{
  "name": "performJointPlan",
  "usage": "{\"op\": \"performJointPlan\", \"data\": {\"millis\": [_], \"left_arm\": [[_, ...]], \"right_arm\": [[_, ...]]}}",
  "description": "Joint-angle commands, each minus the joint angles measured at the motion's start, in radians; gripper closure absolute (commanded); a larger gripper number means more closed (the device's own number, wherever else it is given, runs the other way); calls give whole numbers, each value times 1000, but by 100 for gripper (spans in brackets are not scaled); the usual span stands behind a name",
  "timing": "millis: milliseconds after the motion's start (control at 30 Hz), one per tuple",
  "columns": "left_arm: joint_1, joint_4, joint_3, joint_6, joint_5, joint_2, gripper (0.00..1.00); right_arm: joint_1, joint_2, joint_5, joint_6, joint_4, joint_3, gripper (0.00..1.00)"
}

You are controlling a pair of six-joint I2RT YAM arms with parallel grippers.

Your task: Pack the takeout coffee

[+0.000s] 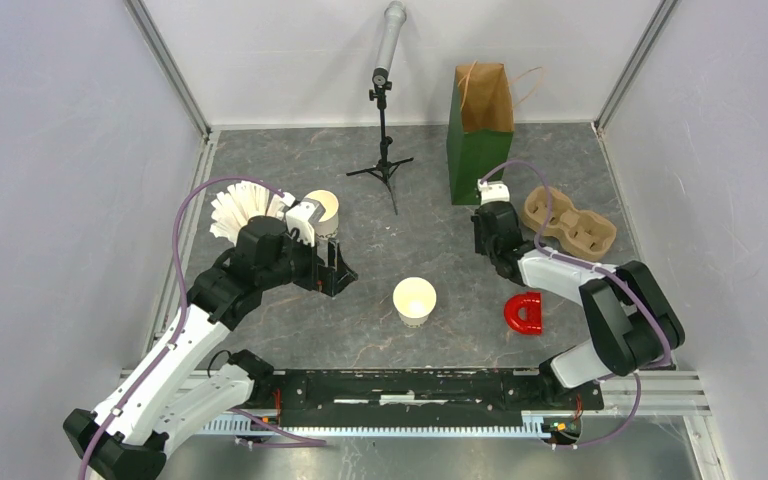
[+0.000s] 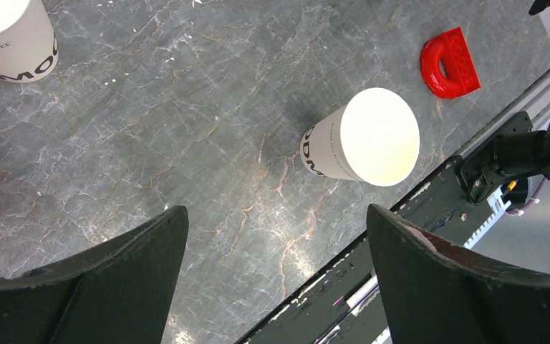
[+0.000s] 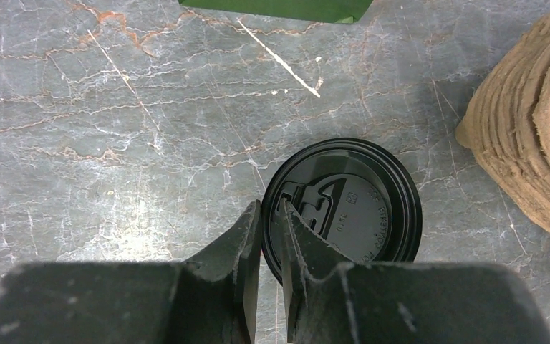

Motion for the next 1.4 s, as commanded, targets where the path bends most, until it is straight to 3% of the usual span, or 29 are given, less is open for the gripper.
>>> {"op": "performJointPlan", "data": {"millis": [0,167,400,633,933,967,1100,1367], "left_arm": [[-5,19,3,-24,4,-4,0],[-4,18,4,-25,4,-3,0],[-3,19,6,-25,6,3,0],[-4,18,7,-25,1,12,0],[-3,38,21,-89,-122,14,0],[-3,42,26,-93,-119,11,0],[-4,60,33,-81,-84,3,0],[-3,27,26,64,-77,-22,3]], "right_arm": [[-4,19,17,-12,23,39,79],[-4,30,18,-11,24,42,82],[-4,6,5,-15,23,39,100],[-3,-65,6,-8,-30,40,100],[-4,-128,-8,-4,-60,17,100],[-3,-123,-8,-13,-57,21,99],[-5,-84,-10,-36,-56,56,77],[-18,-39,0,-4,-8,64,72]]}}
